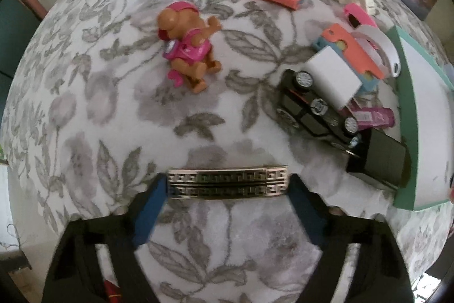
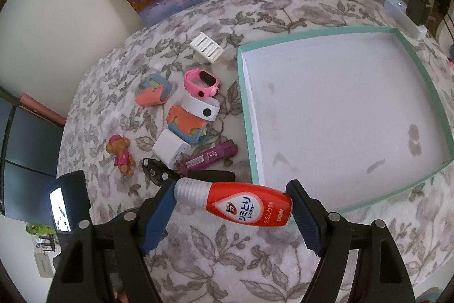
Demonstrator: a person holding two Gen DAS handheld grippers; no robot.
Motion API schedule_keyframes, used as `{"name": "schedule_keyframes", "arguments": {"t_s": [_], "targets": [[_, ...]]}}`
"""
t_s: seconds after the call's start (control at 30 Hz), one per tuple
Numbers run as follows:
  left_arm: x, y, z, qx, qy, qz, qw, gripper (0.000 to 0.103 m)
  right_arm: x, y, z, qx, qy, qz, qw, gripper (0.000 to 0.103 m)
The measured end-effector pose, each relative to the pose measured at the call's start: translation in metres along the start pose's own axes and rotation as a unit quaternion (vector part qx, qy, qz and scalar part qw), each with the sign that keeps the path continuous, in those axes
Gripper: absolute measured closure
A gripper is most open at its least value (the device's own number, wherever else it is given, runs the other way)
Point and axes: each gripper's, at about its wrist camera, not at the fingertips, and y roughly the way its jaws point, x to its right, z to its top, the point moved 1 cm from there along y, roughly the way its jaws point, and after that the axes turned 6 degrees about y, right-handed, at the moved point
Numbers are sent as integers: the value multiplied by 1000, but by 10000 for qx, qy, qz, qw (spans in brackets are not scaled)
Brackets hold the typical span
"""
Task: Organize rigid objects
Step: 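Lift the bottle with the right gripper while the left gripper grasps the gold-black patterned bar, then carry the bottle and bar into the teal-rimmed tray and open both grippers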
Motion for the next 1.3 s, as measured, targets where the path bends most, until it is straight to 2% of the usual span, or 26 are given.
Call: {"name": "schedule_keyframes", "arguments": {"t_s": [0.1, 0.2, 0.43, 0.53, 0.63, 0.8, 0.97, 1.17, 1.3], "targets": [[6, -4, 0, 9, 99, 43, 9999, 20, 1, 1, 1, -20, 21, -11, 10000, 23], [3, -10, 0, 45, -25, -32, 10000, 20, 3, 1, 2, -33, 52, 12, 10000, 23], [19, -70, 8, 761, 136, 0, 9970, 20, 17, -7, 17, 148, 234, 6, 9996, 23], [41, -85, 18, 862, 398, -143, 9954, 20, 33, -14, 29, 356, 279, -289, 9986, 23], [70, -98, 32, 929, 684, -227, 9931, 20, 55, -20, 43, 596, 317, -780, 9947, 23], [125, -115, 54, 1023, 1066, -225, 9888, 20, 96, -25, 62, 682, 606, -1112, 9896, 23], [170, -116, 66, 1012, 1225, -457, 9862, 20, 140, -26, 76, 708, 1081, -1251, 9837, 23], [213, -91, 72, 965, 1422, -443, 9841, 20, 177, -33, 78, 777, 1390, -1437, 9767, 23], [229, -76, 72, 905, 1494, -453, 9836, 20, 190, -31, 78, 779, 1430, -1539, 9746, 23]]}}
